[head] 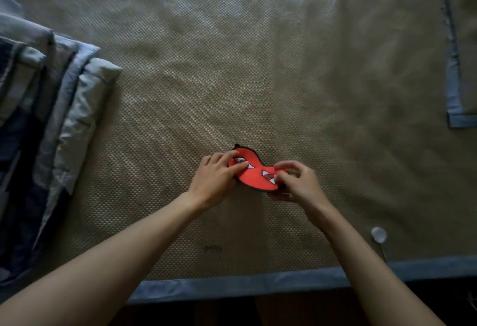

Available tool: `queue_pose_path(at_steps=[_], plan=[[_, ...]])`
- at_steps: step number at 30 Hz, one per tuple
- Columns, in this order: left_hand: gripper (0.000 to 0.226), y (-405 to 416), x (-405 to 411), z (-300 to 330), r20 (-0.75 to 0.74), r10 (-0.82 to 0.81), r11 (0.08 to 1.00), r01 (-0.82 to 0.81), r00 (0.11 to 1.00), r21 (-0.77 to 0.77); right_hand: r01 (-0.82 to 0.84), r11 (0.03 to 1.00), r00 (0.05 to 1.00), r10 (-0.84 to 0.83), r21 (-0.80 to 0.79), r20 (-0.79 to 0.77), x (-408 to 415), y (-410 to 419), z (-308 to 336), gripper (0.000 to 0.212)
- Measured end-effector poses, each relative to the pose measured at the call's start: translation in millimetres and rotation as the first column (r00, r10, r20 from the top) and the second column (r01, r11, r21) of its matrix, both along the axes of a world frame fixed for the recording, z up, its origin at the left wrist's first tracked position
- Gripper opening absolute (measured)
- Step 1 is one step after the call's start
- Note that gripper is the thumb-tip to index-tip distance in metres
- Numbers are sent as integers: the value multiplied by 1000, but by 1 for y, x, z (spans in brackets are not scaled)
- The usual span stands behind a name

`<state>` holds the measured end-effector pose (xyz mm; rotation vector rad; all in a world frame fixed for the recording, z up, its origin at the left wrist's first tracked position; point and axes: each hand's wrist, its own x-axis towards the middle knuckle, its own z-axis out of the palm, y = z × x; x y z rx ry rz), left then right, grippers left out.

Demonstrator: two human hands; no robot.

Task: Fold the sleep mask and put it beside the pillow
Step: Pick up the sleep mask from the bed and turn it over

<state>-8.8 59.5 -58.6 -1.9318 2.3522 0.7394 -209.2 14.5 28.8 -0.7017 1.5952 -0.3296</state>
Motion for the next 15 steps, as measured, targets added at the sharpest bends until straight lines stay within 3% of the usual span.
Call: queue_pose_path(at_steps=[4,6,10,12,15], plan=[[55,14,-3,-3,49,-29,999,28,998,22,-182,977,981,188,110,-52,-7,15,4,26],[46,19,-6,-4,9,13,1000,-13,1000,-18,-193,969,981,196,157,-7,-10,23,3,27],[28,18,-8,2,-232,219,974,-226,948,-2,100,982,961,-137,159,241,-21,27,1,27],[20,18,-9,9,-404,309,949,-309,861,66,225,961,896,-269,159,355,-28,25,-1,32],[26,22,-13,19,-585,451,892,-365,674,266,315,932,848,-361,178,388,-32,17,-11,50]])
